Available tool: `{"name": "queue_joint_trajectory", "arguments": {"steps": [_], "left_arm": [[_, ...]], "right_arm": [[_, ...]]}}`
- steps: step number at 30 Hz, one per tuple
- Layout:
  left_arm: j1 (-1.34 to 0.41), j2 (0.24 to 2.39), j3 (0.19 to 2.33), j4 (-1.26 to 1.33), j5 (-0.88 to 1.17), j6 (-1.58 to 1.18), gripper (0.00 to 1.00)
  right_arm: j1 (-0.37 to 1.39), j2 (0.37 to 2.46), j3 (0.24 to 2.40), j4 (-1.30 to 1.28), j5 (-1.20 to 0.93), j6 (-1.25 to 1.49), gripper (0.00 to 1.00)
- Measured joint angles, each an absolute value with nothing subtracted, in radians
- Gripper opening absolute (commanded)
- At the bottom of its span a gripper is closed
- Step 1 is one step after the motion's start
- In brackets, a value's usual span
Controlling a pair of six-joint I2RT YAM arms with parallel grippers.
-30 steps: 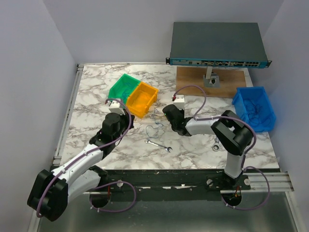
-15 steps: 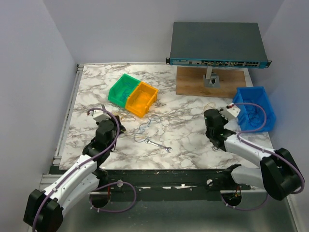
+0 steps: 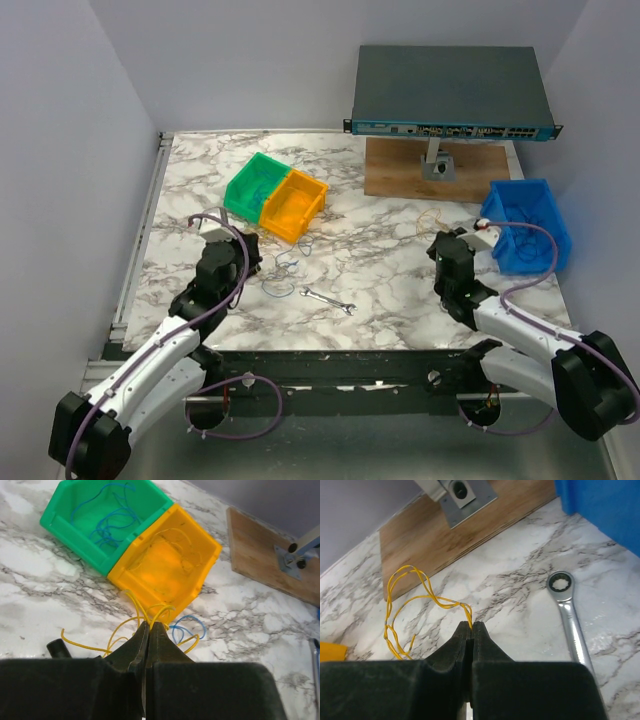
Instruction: Untangle the cables
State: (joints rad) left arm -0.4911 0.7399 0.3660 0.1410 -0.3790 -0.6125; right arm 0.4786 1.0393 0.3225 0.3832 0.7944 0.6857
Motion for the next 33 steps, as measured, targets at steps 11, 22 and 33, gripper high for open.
{"name": "queue_joint_trajectory", "arguments": {"steps": [11,22,33], "left_arm": [[-0.506,0.71,0.865,-0.245,-0.231,-0.633,0.0],[-0.539,0.889,1.361,-0.575,-0.14,-0.51,0.0],[-0.554,0.99,1.542,-0.749,-0.061,-0.426,0.0]], "right_arm": [[0.479,1.041,0.286,0.571,0.49,0.527,0.01],[0.479,1.047,0.286,0.626,0.378,0.479,0.01],[0.48,1.172,0.298,0.737,0.086,0.435,0.01]]}}
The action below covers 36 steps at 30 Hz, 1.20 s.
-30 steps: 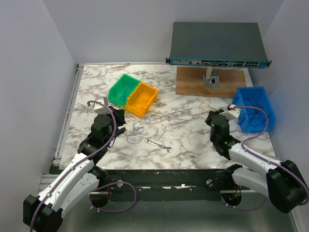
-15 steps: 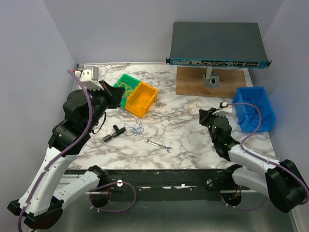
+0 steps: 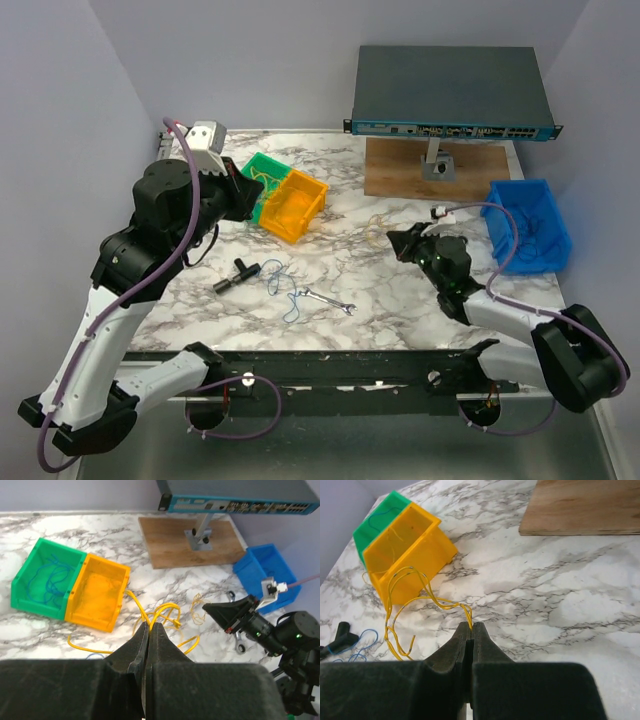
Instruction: Untangle the cables
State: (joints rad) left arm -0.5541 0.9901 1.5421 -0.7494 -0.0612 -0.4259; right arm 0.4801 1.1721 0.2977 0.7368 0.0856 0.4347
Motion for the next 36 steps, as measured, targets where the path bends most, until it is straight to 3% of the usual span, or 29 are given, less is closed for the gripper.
{"name": "queue_joint_trajectory", "arguments": {"steps": [4,10,19,21,22,23,24,30,36], "left_arm": [[-0.554,0.963,1.491,-0.783,-0.091,-0.407,0.0],[-0.554,0.931,1.443,-0.81,-0.147,-0.395,0.0],[-0.547,0.911,1.423,-0.816,-0.219,-0.378,0.0],[-0.544,0.913,1.422,-0.818,-0.233,-0.375,0.0],[-0.543,0.915,1.422,-0.818,-0.238,-0.373,0.0],[-0.542,0.916,1.422,-0.818,-0.242,-0.373,0.0],[-0.54,0.92,1.423,-0.818,-0.248,-0.37,0.0],[-0.532,0.967,1.423,-0.817,-0.268,-0.37,0.0],[-0.531,1.032,1.426,-0.796,-0.27,-0.379,0.0]], "right_arm": [[0.524,1.259,0.389,0.708,0.057,0.418,0.01],[0.645,1.448,0.698,0.664,0.077,0.384,0.01],[0.702,1.884,1.151,0.571,0.104,0.376,0.01],[0.704,1.965,1.254,0.534,0.106,0.373,0.25],[0.704,1.995,1.292,0.52,0.107,0.374,0.5],[0.705,2.027,1.337,0.5,0.105,0.373,0.68],[0.705,2.054,1.376,0.48,0.103,0.381,0.75],[0.706,2.067,1.42,0.41,0.087,0.372,0.8],[0.706,1.85,1.214,0.388,0.085,0.367,0.79]]}}
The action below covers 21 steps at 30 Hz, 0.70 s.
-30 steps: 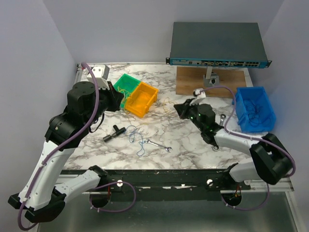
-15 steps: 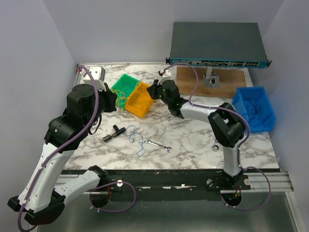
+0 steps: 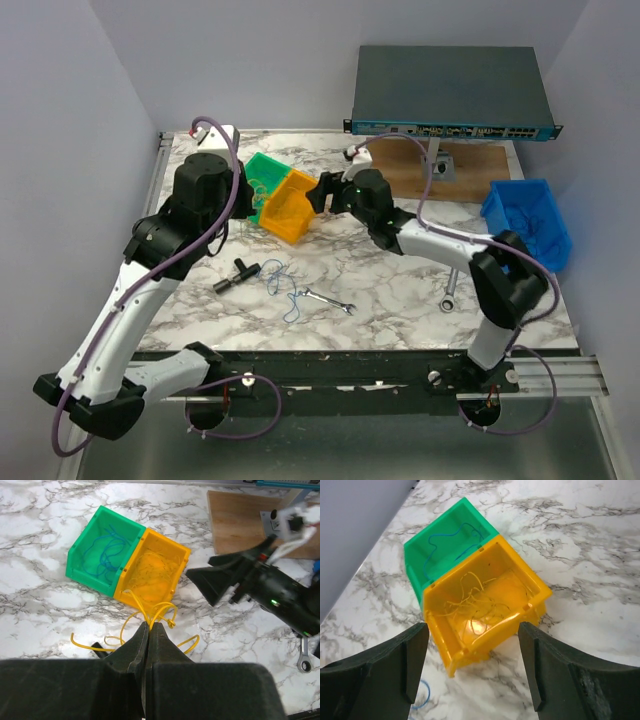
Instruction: Untangle the cables
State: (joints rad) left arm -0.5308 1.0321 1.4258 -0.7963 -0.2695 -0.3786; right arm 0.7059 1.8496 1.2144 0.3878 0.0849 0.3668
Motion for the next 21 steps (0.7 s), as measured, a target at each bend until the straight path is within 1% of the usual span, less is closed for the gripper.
{"name": "queue_joint_trajectory", "arguments": {"steps": [8,13,17,21], "left_arm": [[-0.523,1.185,1.5,-0.744,-0.307,-0.39,0.0],[-0.501,1.304,1.574,-0.711,-0.363,-0.411,0.0],[-0.486,1.43,1.673,-0.693,-0.39,-0.435,0.0],[-0.484,1.57,1.785,-0.683,-0.405,-0.454,0.0]], "right_arm": [[0.706,1.426,0.855,0.429,0.108,0.373,0.77],[0.706,1.231,0.656,0.426,0.184,0.368,0.75],[0.706,1.083,0.517,0.438,0.264,0.369,0.74],[0.706,1.002,0.401,0.499,0.323,0.376,0.74]]}}
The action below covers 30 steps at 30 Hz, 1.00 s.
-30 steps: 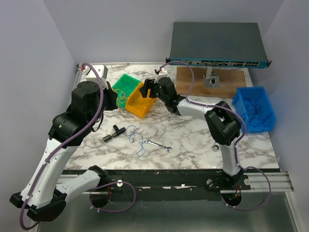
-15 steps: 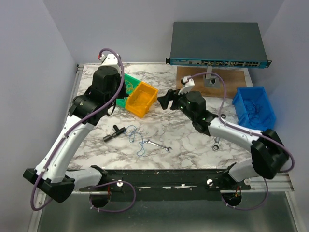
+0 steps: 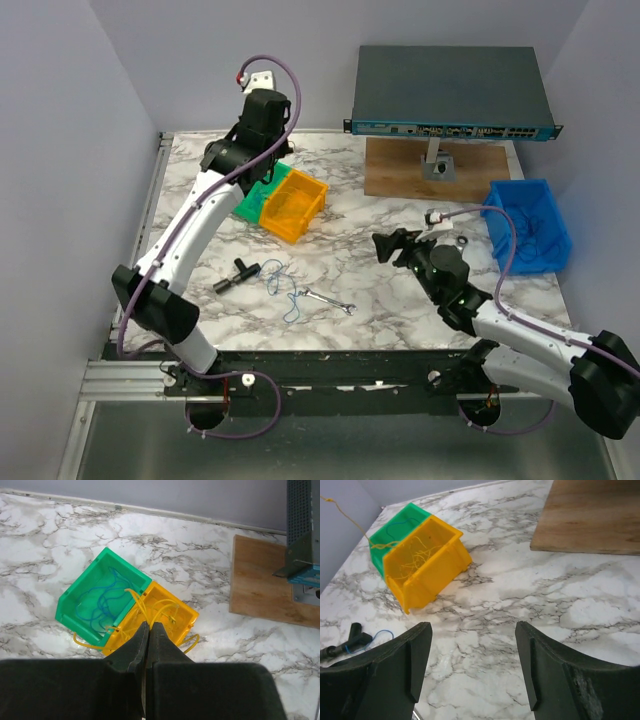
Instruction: Untangle the cables
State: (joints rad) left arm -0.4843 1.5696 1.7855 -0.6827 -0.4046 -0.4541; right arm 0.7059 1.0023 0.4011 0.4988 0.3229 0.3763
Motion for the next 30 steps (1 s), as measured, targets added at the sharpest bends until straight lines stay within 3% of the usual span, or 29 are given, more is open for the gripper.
{"name": "queue_joint_trajectory", "arguments": {"steps": [6,16,30], "left_arm": [[-0.484,1.711,1.805,-0.676,-0.419,-0.501,0.0],[-0.484,1.882,1.554,-0.578,-0.278,-0.617,0.0],[-0.485,2.015,1.628,-0.574,-0.16,-0.61,0.0]], "right_arm": [[0.706,0.997,0.296,0.574,0.363,0.394,0.74],[0.706,0.986,0.245,0.629,0.421,0.422,0.73],[0.706,0.961,0.229,0.636,0.461,0.422,0.73]]}}
